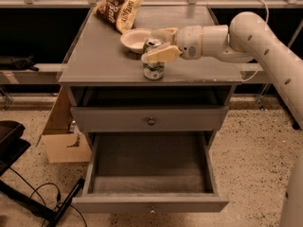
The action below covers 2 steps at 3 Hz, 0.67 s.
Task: Place 7up can into middle drawer
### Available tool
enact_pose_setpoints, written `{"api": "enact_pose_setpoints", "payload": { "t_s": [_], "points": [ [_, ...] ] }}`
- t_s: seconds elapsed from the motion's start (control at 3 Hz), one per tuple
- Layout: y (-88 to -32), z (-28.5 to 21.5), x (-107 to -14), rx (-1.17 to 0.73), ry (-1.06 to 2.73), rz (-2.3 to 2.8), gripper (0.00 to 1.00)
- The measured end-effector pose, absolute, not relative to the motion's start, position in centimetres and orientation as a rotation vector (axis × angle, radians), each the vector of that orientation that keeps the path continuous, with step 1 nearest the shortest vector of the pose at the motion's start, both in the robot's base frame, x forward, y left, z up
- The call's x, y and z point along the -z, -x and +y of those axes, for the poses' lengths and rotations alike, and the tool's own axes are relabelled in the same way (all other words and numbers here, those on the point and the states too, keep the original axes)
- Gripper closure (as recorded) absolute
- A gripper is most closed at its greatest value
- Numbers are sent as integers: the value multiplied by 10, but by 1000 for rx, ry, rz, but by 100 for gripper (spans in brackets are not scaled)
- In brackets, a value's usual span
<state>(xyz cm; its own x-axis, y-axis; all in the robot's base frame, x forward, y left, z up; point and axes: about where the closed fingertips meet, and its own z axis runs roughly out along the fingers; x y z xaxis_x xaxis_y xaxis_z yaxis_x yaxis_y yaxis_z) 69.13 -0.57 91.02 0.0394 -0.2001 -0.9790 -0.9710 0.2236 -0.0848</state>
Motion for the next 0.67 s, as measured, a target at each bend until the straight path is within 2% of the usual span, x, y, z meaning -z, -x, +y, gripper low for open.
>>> {"api": "enact_pose_setpoints", "payload": {
  "t_s": [0.33, 0.67],
  "points": [
    [-706, 18, -896, -922, 1210, 1384, 49],
    [-707, 20, -895, -926, 1211, 1382, 72]
  ]
}}
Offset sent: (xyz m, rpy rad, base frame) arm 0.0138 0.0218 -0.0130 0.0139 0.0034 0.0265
